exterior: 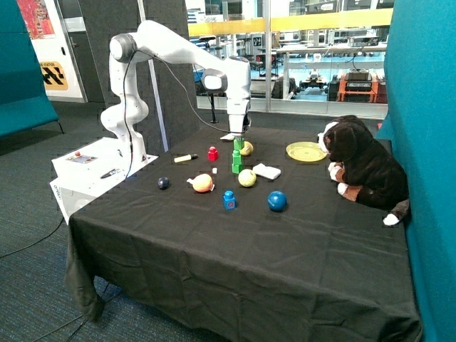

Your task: Stack green blocks

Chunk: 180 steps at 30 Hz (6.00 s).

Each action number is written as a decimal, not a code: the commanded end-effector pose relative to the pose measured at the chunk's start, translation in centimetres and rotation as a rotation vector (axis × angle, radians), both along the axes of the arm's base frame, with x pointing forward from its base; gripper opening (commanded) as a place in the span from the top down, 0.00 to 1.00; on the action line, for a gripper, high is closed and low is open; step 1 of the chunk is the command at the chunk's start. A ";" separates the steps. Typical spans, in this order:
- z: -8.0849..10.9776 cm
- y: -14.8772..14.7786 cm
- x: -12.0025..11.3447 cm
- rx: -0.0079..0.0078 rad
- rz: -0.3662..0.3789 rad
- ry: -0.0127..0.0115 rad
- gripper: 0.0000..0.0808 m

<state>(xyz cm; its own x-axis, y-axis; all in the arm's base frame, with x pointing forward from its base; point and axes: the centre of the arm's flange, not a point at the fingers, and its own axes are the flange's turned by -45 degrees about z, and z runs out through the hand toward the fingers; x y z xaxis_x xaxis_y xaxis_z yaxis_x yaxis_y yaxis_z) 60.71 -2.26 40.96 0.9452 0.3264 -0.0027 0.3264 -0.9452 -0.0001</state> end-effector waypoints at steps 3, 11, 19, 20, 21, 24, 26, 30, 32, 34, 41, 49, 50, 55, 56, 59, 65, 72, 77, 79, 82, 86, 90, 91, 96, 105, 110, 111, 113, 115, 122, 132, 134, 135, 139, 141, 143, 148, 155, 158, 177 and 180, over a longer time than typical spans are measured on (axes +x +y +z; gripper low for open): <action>-0.1 -0.1 -0.4 0.0008 -0.002 -0.0026 1.00; -0.3 -0.3 -1.0 0.0008 -0.006 -0.0026 1.00; -0.3 -0.3 -1.9 0.0008 -0.003 -0.0026 1.00; -0.3 -0.3 -1.9 0.0008 -0.002 -0.0026 1.00; -0.3 -0.3 -2.0 0.0008 -0.001 -0.0026 1.00; -0.3 -0.3 -2.1 0.0008 0.001 -0.0026 1.00; -0.3 -0.3 -2.2 0.0008 0.001 -0.0026 1.00; -0.3 -0.4 -2.1 0.0008 0.002 -0.0026 1.00; -0.3 -0.4 -2.1 0.0008 0.002 -0.0026 1.00; -0.3 -0.4 -2.0 0.0008 0.003 -0.0026 1.00; -0.3 -0.4 -1.3 0.0008 0.006 -0.0026 1.00; -0.5 -0.3 -0.7 0.0008 0.012 -0.0026 1.00; -0.6 -0.3 -0.6 0.0008 0.013 -0.0026 1.00; -0.9 -0.3 -0.3 0.0008 0.015 -0.0026 1.00; -0.9 -0.3 -0.3 0.0008 0.005 -0.0026 1.00; -1.1 -0.4 -0.2 0.0008 0.003 -0.0026 1.00; -1.5 -0.8 -0.1 0.0008 -0.003 -0.0026 1.00; -2.0 -1.2 -0.4 0.0008 -0.010 -0.0026 1.00; -2.4 -1.2 -0.7 0.0008 -0.006 -0.0026 1.00; -2.6 -1.0 -0.9 0.0008 -0.007 -0.0026 1.00; -2.7 -0.7 -1.1 0.0008 -0.004 -0.0026 1.00; -2.8 -0.3 -1.3 0.0008 0.005 -0.0026 1.00; -2.8 0.2 -1.7 0.0008 0.013 -0.0026 0.99; -2.8 0.3 -1.8 0.0008 0.025 -0.0026 0.93; -2.9 0.6 -2.3 0.0008 0.028 -0.0026 0.54; -2.8 0.2 -2.3 0.0008 0.014 -0.0026 0.34; -2.6 -0.1 -2.2 0.0008 0.012 -0.0026 0.31; -2.6 -0.1 -2.1 0.0008 0.012 -0.0026 0.30; -2.6 -0.1 -2.1 0.0008 0.012 -0.0026 0.26; -2.6 -0.1 -2.1 0.0008 0.012 -0.0026 0.23; -2.8 -0.1 -2.1 0.0008 0.013 -0.0026 0.05; -2.9 0.2 -2.0 0.0008 0.021 -0.0026 0.00; -2.9 0.3 -2.0 0.0008 0.026 -0.0026 0.00; -2.9 0.3 -2.0 0.0008 0.026 -0.0026 0.00; -3.0 0.5 -2.0 0.0008 0.028 -0.0026 0.00; -3.0 0.5 -2.0 0.0008 0.029 -0.0026 0.00; -2.9 0.5 -2.0 0.0008 0.029 -0.0026 0.00; -2.5 0.3 -2.0 0.0008 0.026 -0.0026 0.00; -1.0 0.1 -2.5 0.0008 0.037 -0.0026 0.00; -0.5 0.1 -2.8 0.0008 0.038 -0.0026 0.00; 2.0 0.7 -7.3 0.0008 0.033 -0.0026 0.07; 1.9 0.4 -7.8 0.0008 0.022 -0.0026 0.08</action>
